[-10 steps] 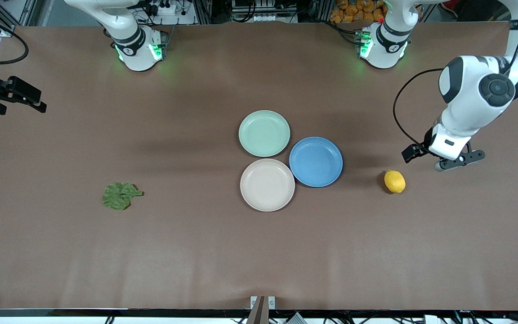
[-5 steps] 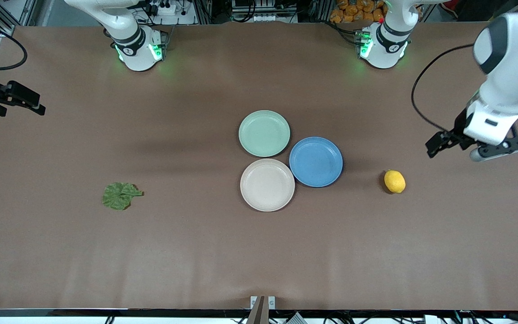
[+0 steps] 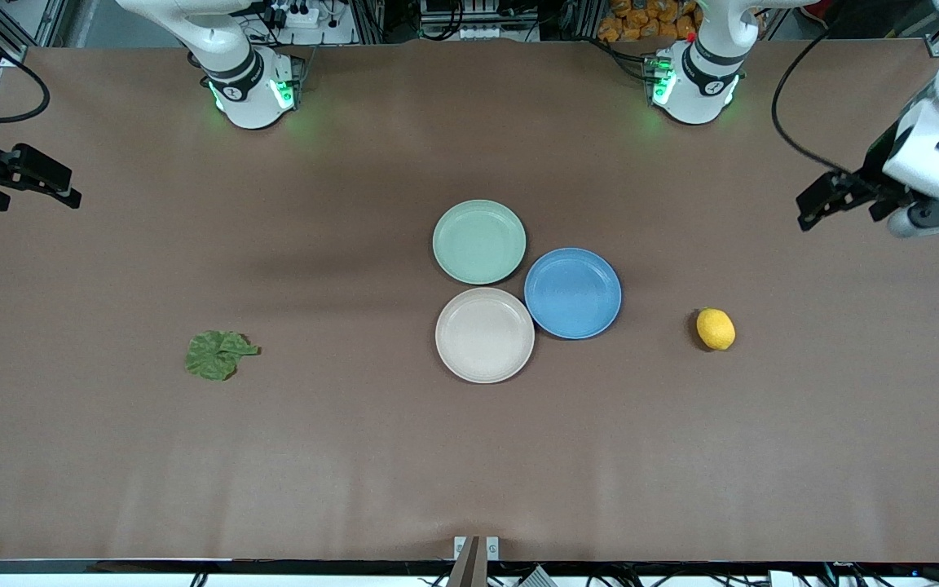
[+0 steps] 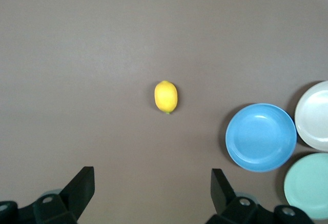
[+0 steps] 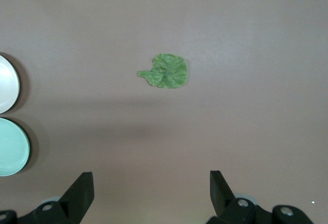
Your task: Pick lemon and lettuce from plates
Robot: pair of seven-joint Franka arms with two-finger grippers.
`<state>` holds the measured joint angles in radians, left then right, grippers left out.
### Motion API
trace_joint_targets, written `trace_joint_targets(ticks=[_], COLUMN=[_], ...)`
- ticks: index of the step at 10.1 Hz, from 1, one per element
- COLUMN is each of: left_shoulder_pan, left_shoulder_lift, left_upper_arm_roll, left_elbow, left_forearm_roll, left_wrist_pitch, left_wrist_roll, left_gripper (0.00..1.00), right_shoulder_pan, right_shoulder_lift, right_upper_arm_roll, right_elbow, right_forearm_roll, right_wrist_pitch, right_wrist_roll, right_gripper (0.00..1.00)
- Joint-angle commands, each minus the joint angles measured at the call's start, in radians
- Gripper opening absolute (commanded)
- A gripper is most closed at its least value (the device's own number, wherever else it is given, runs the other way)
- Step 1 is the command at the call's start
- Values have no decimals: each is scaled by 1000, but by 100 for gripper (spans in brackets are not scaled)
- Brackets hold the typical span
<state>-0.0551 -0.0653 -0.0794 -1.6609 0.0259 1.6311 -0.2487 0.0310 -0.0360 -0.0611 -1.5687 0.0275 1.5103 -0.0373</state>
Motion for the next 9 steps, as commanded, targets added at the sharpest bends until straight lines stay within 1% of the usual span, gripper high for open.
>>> trace_joint_targets(ticks=[1, 2, 4, 6, 9], left_shoulder_pan=[0, 0, 1, -2, -2], left_shoulder_lift=[12, 10, -1, -1, -1], left_upper_arm_roll=[7, 3, 3, 3, 3], left_elbow=[108, 122, 131, 142, 142], left_forearm_roll=[-59, -63, -52, -23, -20], left_wrist_pitch=[-103, -117, -119, -117, -117], left_wrist_roll=[35, 46, 132, 143, 143], left_gripper=[100, 100, 100, 100, 100], right_shoulder_pan=[15, 15, 10, 9, 7], right_shoulder_lift=[-35, -36, -36, -36, -39], right_upper_arm_roll=[-8, -8, -14, -14, -14], right_elbow=[-37, -39, -37, -37, -36], right_forearm_roll=[-38, -43, -43, -43, -43], right_wrist_pitch=[25, 21, 19, 19, 14], right_wrist_roll=[-18, -18, -18, -18, -18], right_gripper=[100, 100, 100, 100, 100])
